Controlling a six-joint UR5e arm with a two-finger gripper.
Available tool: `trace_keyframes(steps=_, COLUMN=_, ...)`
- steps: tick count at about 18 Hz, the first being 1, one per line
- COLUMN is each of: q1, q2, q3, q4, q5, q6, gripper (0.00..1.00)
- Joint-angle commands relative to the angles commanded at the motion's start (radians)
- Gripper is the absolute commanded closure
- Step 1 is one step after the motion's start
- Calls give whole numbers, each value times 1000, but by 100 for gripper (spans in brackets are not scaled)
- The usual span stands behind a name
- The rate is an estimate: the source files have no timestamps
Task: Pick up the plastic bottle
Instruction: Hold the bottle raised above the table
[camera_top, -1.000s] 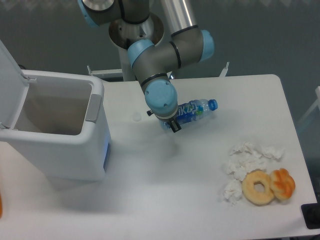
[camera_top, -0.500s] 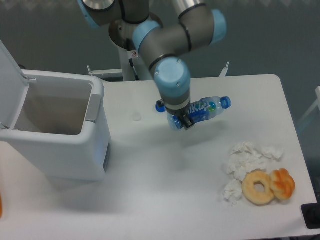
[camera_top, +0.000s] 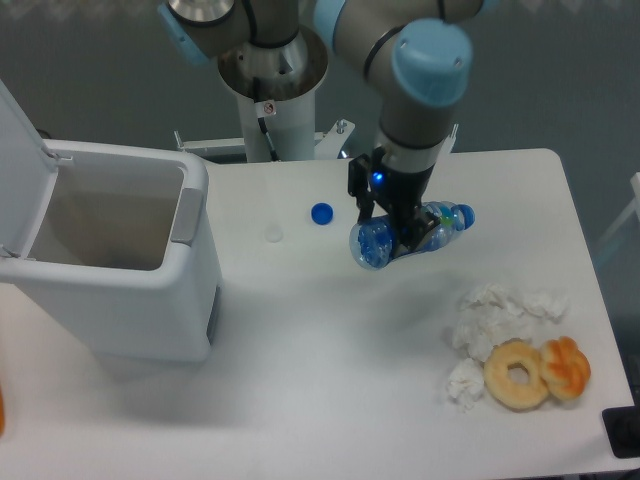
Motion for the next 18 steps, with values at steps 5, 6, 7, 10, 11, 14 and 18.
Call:
trace_keyframes(steps=5, q1=9, q2=12, q3=-2, q4=-2, q5=-11, q6=0, gripper=37)
trace_keyframes(steps=6, q1=9, q2=14, q3=0, q4=-2, q5=-15, q6=0, gripper=37)
trace_keyframes(steps=7, q1=12, q2=18, q3=0, q4=-2, q5=-24, q6=0, gripper=37)
trace_keyframes(steps=10, q1=28, q2=20, q3=-2, q4=-2, q5=-44, q6=0, gripper=37)
trace_keyframes(steps=11, q1=29, q2=21, q3=-2, q4=-2, q5=-46, q6=0, gripper=37)
trace_keyframes(steps=14, q1=32, q2=26, q3=-8, q4=-2, q5=-49, q6=0, gripper=37)
trace_keyframes(steps=18, q1=46, q2=26, q3=-8, q4=-3, q5=-84, q6=0, gripper=37)
